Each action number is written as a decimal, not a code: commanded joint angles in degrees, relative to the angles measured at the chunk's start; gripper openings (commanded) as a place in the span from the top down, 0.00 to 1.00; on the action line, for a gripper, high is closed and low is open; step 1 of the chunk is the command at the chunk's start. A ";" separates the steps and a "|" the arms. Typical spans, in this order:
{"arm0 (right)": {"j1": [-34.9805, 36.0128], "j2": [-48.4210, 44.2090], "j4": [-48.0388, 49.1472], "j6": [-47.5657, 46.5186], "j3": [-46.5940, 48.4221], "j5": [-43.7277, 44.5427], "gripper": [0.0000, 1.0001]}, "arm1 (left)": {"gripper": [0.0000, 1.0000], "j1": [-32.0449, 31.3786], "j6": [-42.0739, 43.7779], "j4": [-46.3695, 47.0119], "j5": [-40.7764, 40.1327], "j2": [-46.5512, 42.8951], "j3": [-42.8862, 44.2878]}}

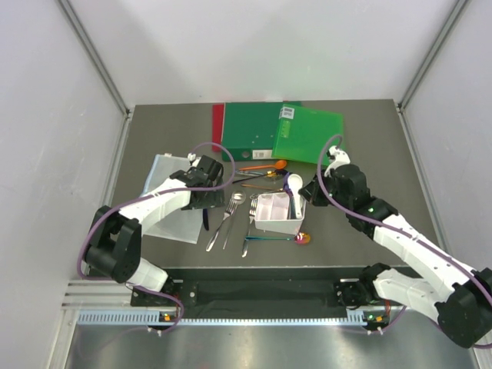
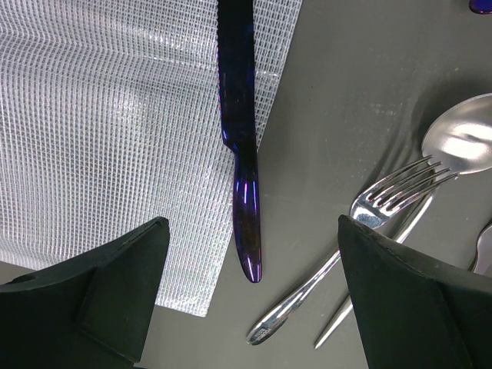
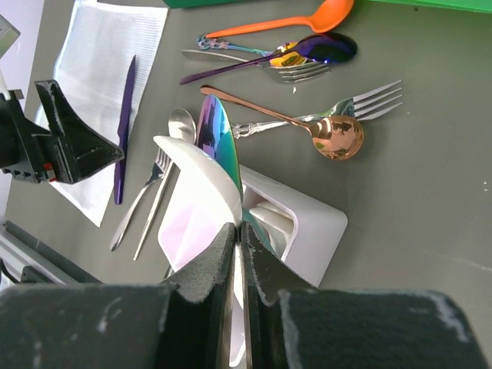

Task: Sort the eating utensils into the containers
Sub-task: Place the spoon in the storage box, then pick up the spoon from the center of the board.

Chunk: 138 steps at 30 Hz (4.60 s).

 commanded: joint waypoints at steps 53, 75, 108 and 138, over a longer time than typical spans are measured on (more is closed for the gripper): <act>-8.44 -11.36 -22.08 5.90 1.36 22.50 0.48 | 0.05 -0.69 -0.09 -2.07 -2.52 0.35 8.03; -7.65 -19.18 -38.60 8.88 -2.86 -4.83 0.43 | 0.04 -0.69 4.57 -1.02 1.17 0.17 7.94; -1.06 0.15 -18.31 32.44 -13.14 -1.86 0.51 | 0.03 -0.69 4.92 0.92 0.47 -3.52 4.96; 2.46 5.70 -13.55 30.95 -13.32 3.86 1.00 | 0.03 -0.60 4.92 0.92 0.38 -3.17 4.61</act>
